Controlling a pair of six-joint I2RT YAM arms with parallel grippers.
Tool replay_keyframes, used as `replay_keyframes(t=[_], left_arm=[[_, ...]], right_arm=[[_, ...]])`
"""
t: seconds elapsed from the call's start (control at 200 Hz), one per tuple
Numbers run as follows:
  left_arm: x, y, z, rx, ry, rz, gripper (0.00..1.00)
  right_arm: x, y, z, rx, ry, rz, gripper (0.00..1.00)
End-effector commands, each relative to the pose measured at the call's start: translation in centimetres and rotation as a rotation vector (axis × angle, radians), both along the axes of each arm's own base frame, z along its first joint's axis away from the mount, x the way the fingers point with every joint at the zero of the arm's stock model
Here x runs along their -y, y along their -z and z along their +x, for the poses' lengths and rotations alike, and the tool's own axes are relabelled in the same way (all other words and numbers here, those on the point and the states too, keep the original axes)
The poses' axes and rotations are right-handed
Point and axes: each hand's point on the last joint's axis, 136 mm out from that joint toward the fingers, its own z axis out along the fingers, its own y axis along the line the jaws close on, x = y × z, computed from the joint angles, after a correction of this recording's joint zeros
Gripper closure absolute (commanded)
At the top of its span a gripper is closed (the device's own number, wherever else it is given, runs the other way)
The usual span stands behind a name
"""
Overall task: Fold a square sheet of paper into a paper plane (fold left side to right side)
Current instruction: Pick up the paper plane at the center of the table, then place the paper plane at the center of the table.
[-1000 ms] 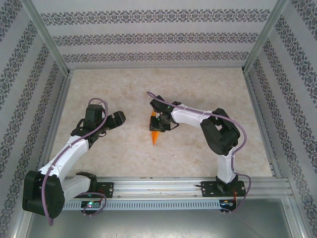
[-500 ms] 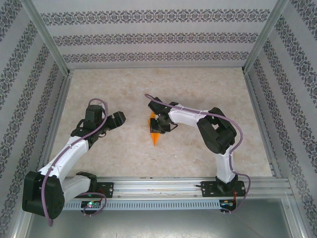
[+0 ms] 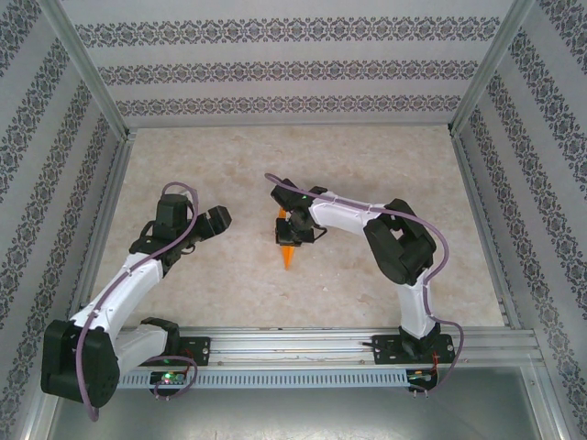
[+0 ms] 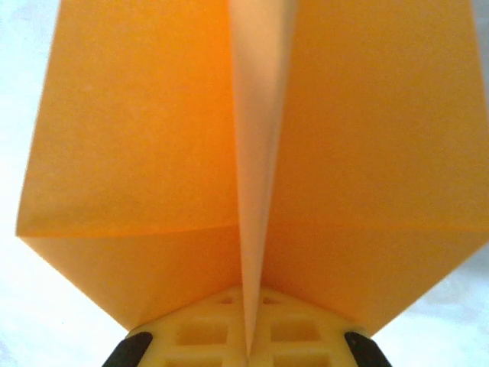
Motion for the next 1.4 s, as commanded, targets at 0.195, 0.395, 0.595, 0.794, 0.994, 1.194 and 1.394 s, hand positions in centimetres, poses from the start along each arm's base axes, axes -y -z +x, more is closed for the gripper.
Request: replay_keyframes(t=[0.195,0.395,0.595,0.794,0.994,1.194,1.394], left_arm=[[-1.3,-3.8,-0.1,0.094,0.022,0.096,0.12],[0.1,-5.8,-0.3,0.195,0.137,0.093,0.07],[0.6,-6.6,-0.8,0.227,0.194,0.106,0.04],[0.6,-6.3,-1.0,0.205,0.202,0.115,0.03],[0.6,-6.0,-1.1,0.193,0.209,0.119,0.03],[0.7,-5.8,-1.2,0.188,0.214,0.118,0.03],[0.5,-5.4,-1.1,0.179,0.212,0.127,0.03]], right_arm=[[4.1,-5.9,3.7,0.103,-0.006,-0.117,1.00],[7.0,-6.1,7.8,0.100,0.000,-0.219,0.99],[8.1,-5.7,10.7,0.064,0.004,-0.271,0.98],[8.0,-4.3,12.6,0.038,0.035,-0.274,0.98],[8.1,-2.6,13.6,0.013,0.043,-0.283,0.98],[8.7,-0.8,13.5,-0.021,0.043,-0.316,0.97],[8.6,0.2,13.3,-0.039,0.042,-0.316,0.97]])
